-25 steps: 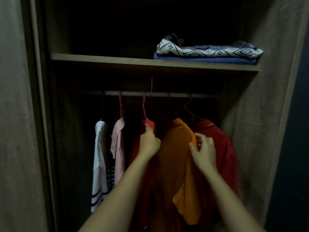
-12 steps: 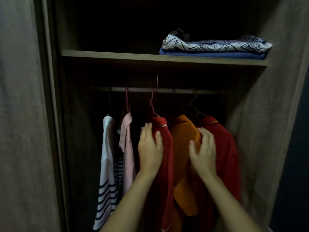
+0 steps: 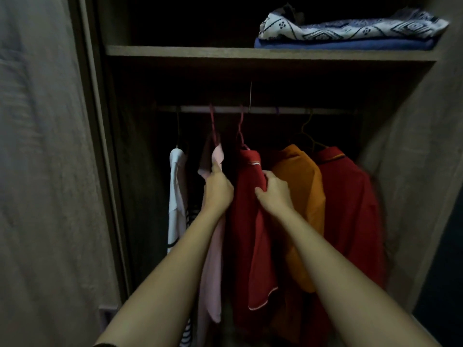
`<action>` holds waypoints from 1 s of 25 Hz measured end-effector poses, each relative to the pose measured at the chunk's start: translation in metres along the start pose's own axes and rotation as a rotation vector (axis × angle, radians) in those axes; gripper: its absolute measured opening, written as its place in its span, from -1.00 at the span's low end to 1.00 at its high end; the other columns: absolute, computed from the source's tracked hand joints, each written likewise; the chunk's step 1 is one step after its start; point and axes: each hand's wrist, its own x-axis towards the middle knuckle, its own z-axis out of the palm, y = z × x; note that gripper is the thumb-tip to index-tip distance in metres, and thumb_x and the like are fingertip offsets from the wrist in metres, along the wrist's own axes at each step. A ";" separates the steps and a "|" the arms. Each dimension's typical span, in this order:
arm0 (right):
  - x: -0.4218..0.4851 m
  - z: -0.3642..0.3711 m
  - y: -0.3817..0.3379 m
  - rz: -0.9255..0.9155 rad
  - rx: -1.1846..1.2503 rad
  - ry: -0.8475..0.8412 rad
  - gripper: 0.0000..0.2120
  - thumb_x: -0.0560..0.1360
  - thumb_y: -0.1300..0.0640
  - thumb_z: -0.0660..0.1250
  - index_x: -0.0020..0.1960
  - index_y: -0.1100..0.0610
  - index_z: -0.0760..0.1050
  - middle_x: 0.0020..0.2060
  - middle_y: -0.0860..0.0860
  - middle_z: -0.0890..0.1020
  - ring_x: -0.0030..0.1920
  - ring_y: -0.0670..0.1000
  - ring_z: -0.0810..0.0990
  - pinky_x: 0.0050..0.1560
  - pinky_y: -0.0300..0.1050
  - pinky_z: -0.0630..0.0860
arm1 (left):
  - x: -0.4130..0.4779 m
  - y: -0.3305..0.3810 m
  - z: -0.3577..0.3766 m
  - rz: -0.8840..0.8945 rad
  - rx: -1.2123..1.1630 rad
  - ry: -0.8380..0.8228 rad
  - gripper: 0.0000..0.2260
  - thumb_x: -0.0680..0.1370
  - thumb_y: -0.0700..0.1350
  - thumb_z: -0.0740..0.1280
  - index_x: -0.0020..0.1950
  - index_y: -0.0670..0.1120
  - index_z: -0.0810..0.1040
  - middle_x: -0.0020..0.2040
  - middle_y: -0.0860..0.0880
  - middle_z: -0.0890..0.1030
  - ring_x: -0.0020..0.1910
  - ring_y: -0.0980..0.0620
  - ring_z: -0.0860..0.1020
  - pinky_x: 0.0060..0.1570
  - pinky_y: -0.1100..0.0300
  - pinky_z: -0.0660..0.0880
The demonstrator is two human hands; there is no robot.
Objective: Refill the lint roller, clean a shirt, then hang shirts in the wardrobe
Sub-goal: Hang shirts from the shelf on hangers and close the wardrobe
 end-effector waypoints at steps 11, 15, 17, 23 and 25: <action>-0.126 0.088 0.085 -0.034 0.066 -0.009 -0.54 0.49 0.19 0.30 0.36 0.18 0.29 0.25 0.15 0.49 0.24 0.11 0.50 0.26 -0.01 0.44 | -0.129 -0.106 0.035 0.119 -0.125 0.021 -0.54 0.60 -0.21 0.17 0.48 -0.20 0.16 0.29 -0.02 0.41 0.27 0.07 0.40 0.20 0.42 0.23; -0.150 0.099 0.066 -0.333 -0.041 0.227 -0.43 0.45 0.12 0.27 0.41 0.18 0.18 0.38 0.08 0.24 0.39 0.06 0.26 0.41 0.01 0.18 | -0.144 -0.124 -0.012 0.315 -0.075 0.175 -0.56 0.57 -0.25 0.21 0.44 -0.25 0.25 0.41 -0.11 0.35 0.35 -0.03 0.38 0.35 0.21 0.29; -0.166 0.118 0.048 -0.479 -0.041 0.163 -0.48 0.43 0.12 0.26 0.36 0.18 0.25 0.35 0.09 0.30 0.37 0.04 0.28 0.42 -0.05 0.12 | -0.147 -0.137 -0.047 0.417 -0.028 0.253 -0.60 0.56 -0.25 0.20 0.39 -0.31 0.31 0.36 -0.11 0.36 0.33 -0.01 0.37 0.37 0.29 0.26; -0.237 0.214 -0.009 -0.658 -0.079 -0.203 -0.55 0.38 0.11 0.23 0.26 0.16 0.39 0.20 0.11 0.57 0.25 0.01 0.40 0.39 -0.08 0.14 | -0.140 -0.213 -0.134 0.678 0.347 0.244 -0.61 0.59 -0.18 0.18 0.41 -0.24 0.26 0.46 -0.20 0.26 0.49 -0.08 0.13 0.42 -0.04 0.23; -0.258 0.246 -0.023 -0.797 -0.209 -0.345 -0.56 0.37 0.08 0.26 0.24 0.15 0.45 0.17 0.08 0.59 0.23 0.02 0.47 0.38 -0.09 0.15 | -0.134 -0.239 -0.160 0.727 0.499 0.198 -0.59 0.61 -0.13 0.15 0.45 -0.18 0.20 0.54 -0.05 0.08 0.52 0.03 -0.02 0.42 -0.03 0.18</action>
